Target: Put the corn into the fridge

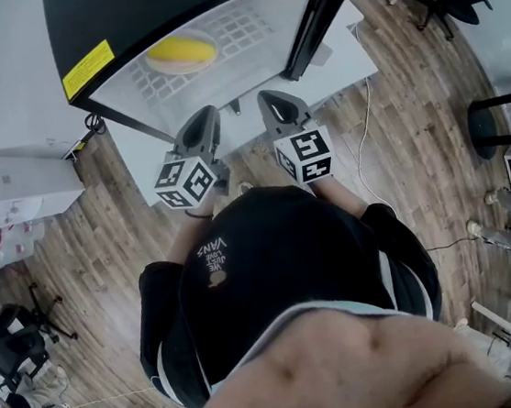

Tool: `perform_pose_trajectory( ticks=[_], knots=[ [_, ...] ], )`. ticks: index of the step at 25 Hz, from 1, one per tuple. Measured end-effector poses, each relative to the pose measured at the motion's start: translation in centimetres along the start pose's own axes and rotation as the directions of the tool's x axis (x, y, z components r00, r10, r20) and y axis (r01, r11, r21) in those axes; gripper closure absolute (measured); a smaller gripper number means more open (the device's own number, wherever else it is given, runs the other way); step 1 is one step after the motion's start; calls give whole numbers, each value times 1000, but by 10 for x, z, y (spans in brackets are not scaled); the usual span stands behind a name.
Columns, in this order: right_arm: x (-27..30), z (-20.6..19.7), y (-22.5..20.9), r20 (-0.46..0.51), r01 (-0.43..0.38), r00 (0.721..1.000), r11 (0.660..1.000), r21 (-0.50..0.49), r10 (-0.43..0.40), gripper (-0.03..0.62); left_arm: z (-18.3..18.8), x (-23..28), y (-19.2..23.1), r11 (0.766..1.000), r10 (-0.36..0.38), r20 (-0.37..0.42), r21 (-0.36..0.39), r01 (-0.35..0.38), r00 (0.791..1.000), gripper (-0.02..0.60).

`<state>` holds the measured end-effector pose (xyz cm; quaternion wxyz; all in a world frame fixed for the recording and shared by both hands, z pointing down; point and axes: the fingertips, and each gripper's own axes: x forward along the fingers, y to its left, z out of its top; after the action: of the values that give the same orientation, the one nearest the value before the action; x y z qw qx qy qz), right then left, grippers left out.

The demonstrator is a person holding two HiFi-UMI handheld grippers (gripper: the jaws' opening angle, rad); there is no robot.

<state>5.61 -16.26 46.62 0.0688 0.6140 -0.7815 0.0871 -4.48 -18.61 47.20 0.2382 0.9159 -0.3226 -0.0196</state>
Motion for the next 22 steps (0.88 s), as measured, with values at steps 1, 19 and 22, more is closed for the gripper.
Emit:
perform_pose_trajectory(
  ticks=[1, 19, 22],
  knots=[
    [-2, 1, 0, -1, -3, 1000, 1000, -4, 3, 582, 0, -1, -2, 1000, 2, 2, 1, -2, 1000, 552],
    [-43, -2, 10, 3, -65, 998, 997, -34, 66, 582, -12, -37, -32, 997, 79, 66, -7, -78, 995, 552],
    [-50, -6, 12, -3, -72, 997, 997, -39, 72, 582, -16, -43, -36, 996, 88, 68, -7, -88, 994, 552]
  ],
)
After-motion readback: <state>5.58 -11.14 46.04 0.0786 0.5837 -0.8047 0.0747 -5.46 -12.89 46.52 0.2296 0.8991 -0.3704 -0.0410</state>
